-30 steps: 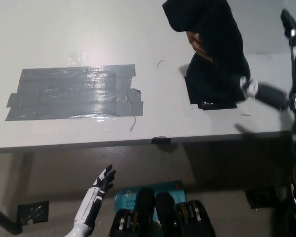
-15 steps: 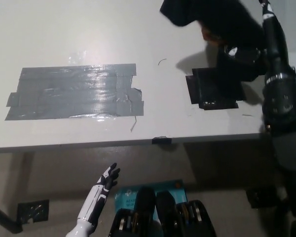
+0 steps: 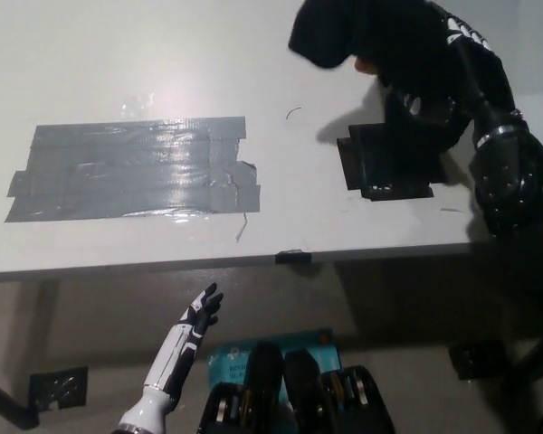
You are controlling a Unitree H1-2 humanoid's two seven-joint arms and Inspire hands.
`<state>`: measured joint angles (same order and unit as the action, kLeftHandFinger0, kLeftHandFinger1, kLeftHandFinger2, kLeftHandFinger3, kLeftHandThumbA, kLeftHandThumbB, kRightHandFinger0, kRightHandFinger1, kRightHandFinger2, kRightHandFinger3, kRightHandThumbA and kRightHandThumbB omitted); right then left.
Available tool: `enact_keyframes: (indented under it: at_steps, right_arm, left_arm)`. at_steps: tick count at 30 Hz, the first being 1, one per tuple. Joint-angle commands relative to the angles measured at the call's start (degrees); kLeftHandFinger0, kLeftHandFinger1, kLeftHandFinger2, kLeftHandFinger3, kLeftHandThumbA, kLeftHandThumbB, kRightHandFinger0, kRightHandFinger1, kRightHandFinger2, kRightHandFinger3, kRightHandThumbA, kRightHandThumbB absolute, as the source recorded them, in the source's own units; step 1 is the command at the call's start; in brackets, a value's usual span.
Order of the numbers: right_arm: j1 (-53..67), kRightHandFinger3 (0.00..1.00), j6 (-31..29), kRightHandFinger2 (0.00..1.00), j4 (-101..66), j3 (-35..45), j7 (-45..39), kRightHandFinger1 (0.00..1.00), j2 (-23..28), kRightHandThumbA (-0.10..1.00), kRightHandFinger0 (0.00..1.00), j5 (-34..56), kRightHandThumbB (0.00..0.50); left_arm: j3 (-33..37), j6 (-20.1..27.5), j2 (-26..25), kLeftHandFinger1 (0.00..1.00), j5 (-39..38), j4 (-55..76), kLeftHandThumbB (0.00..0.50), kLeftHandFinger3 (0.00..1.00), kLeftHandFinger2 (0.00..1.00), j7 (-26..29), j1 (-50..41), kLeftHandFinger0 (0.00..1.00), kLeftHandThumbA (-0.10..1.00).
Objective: A person hands a black t-shirt to the robot and rhe robot picks it up with its right hand and places it on the black spot on the desk infron tof it
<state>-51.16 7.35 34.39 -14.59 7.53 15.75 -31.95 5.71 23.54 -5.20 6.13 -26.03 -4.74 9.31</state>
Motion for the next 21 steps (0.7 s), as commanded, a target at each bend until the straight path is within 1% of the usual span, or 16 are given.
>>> enact_keyframes:
  at_steps: [1,2,4,5,6,7,9,10,11,12,13,14,16,18,19,21]
  right_arm:
    - [-7.38,0.55,-8.14,0.56,8.66,-1.97,18.44,0.21,1.73,-0.10,0.00,-7.70,0.225]
    - [-7.40,0.70,-8.91,0.70,9.09,-1.57,19.37,0.28,1.76,-0.10,0.00,-7.21,0.196]
    - [-6.71,0.90,-10.52,0.81,8.13,-0.17,19.41,0.38,1.95,-0.10,0.00,-5.46,0.211]
    - [-6.31,1.00,-12.32,0.89,7.94,0.37,20.04,0.47,2.22,-0.10,0.01,-4.71,0.185]
    - [-5.99,1.00,-13.59,0.89,7.66,0.94,20.56,0.52,2.21,-0.10,0.03,-4.06,0.180]
    - [-5.74,1.00,-14.23,0.90,7.16,1.28,21.51,0.55,2.21,-0.10,0.04,-3.98,0.177]
    - [-5.75,1.00,-16.02,0.88,7.42,1.40,23.63,0.53,2.30,-0.10,0.04,-4.15,0.183]
    - [-5.56,1.00,-16.10,0.85,6.42,1.56,23.89,0.51,2.41,-0.10,0.01,-4.30,0.164]
    - [-5.36,1.00,-15.61,0.86,5.12,1.74,23.57,0.53,2.50,-0.10,0.02,-4.31,0.159]
    - [-5.29,0.97,-15.53,0.83,3.83,1.93,23.56,0.50,2.65,-0.10,0.00,-4.39,0.161]
    - [-5.30,0.98,-15.50,0.83,3.15,2.19,23.33,0.49,2.70,-0.10,0.00,-4.16,0.146]
    - [-5.37,1.00,-15.60,0.82,1.87,2.55,23.07,0.48,2.91,-0.10,0.00,-3.99,0.152]
    - [-5.57,0.99,-15.79,0.80,-0.73,2.99,22.83,0.45,3.45,-0.10,0.00,-4.16,0.158]
    - [-5.66,1.00,-17.23,0.80,-3.06,3.13,22.59,0.45,4.44,-0.10,0.00,-4.52,0.139]
    - [-6.34,1.00,-17.95,0.81,-4.63,3.32,22.26,0.47,5.22,-0.10,0.01,-4.75,0.156]
    - [-6.70,1.00,-16.34,0.86,-7.84,3.58,20.32,0.51,6.10,-0.10,0.02,-5.28,0.165]
  left_arm:
    - [0.07,0.91,-0.58,1.00,-0.20,1.69,0.500,1.00,1.00,-0.47,0.99,1.00,1.00]
    - [0.07,0.80,-0.66,1.00,-0.29,1.73,0.500,1.00,1.00,-0.60,1.13,1.00,1.00]
    - [0.08,0.51,-0.64,1.00,-0.59,1.61,0.500,1.00,1.00,-0.87,1.33,1.00,1.00]
    - [0.17,0.55,-0.60,1.00,-0.47,1.45,0.500,1.00,1.00,-0.86,1.40,1.00,1.00]
    - [0.17,0.52,-0.61,1.00,-0.39,1.34,0.500,1.00,1.00,-0.80,1.41,1.00,1.00]
    - [0.19,0.69,-0.61,1.00,-0.27,1.12,0.500,1.00,1.00,-0.71,1.46,1.00,1.00]
    - [0.20,0.97,-0.63,1.00,-0.21,0.84,0.500,1.00,1.00,-0.66,1.51,1.00,1.00]
    - [0.14,0.89,-0.56,1.00,-0.59,0.77,0.500,1.00,1.00,-0.84,1.46,1.00,1.00]
    - [0.15,0.81,-0.54,1.00,-0.57,0.74,0.500,1.00,1.00,-0.84,1.41,1.00,1.00]
    - [0.19,0.78,-0.61,1.00,-0.41,0.68,0.500,1.00,1.00,-0.80,1.39,1.00,1.00]
    - [0.18,0.74,-0.61,1.00,-0.42,0.66,0.500,1.00,1.00,-0.81,1.39,1.00,1.00]
    - [0.13,0.53,-0.58,1.00,-0.72,0.64,0.500,1.00,1.00,-0.97,1.43,1.00,1.00]
    - [0.01,0.11,-0.48,1.00,-1.22,0.67,0.500,1.00,1.00,-1.21,1.58,1.00,1.00]
    - [-0.01,0.31,-0.42,1.00,-1.47,0.42,0.500,1.00,1.00,-1.35,1.54,1.00,1.00]
    - [-0.01,0.53,-0.53,1.00,-1.24,0.24,0.500,1.00,1.00,-1.23,1.78,1.00,1.00]
    - [0.06,0.91,-0.60,1.00,-0.72,0.00,0.500,1.00,1.00,-0.83,1.90,1.00,1.00]
